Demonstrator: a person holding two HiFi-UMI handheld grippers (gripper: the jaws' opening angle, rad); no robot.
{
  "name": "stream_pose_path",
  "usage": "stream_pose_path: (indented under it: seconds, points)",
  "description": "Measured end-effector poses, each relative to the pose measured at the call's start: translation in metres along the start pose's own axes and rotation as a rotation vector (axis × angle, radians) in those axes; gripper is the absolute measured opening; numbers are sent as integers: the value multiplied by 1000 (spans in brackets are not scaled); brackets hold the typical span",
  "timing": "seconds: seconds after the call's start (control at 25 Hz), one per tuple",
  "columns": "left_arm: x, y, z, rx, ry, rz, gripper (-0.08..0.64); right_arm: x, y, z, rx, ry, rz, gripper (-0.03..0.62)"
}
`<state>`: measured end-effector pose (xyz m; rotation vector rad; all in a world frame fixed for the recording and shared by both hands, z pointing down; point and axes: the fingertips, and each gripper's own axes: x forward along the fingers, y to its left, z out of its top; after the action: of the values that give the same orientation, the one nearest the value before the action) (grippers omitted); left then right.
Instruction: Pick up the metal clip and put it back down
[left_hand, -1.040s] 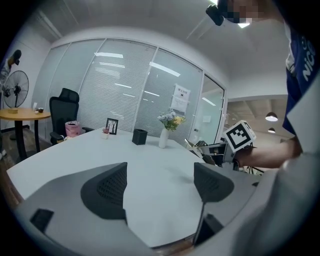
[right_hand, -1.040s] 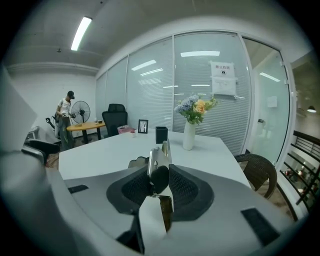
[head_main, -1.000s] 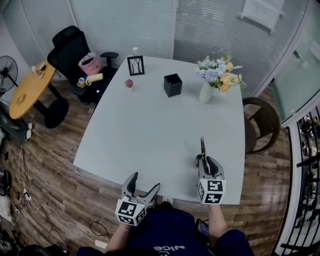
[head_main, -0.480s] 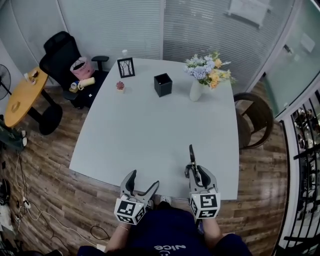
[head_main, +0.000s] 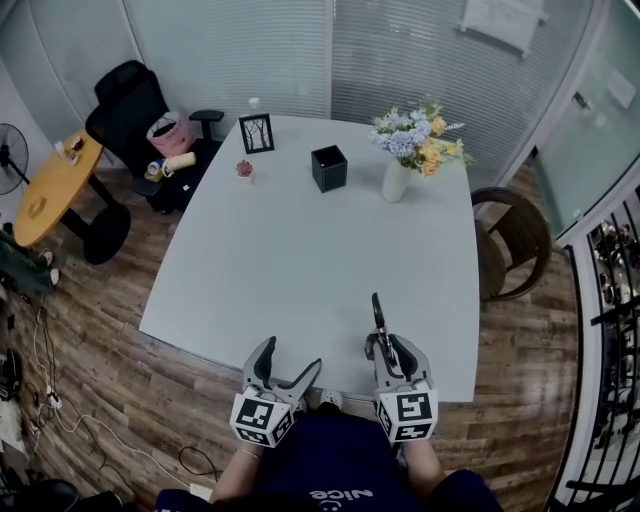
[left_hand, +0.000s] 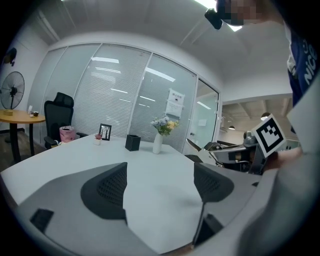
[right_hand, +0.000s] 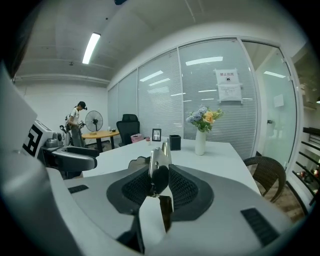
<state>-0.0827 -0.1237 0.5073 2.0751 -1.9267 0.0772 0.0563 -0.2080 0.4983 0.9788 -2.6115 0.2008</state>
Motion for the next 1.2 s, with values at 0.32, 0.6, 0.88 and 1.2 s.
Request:
stream_pose_path:
  seconds: [0.32, 0.6, 0.88, 1.2]
  points:
    - [-16, 13, -11, -18, 11, 78, 407, 24, 29, 9, -109, -13, 123, 110]
    - [-27, 39, -7, -34, -2, 121, 407, 52, 68, 37, -216, -36, 199, 110]
    - [-32, 81, 7, -27, -17, 138, 407, 102, 98, 56, -292, -12, 219, 110]
    - [-38, 132, 18, -34, -24, 155, 407, 172, 132, 67, -438, 28, 222, 110]
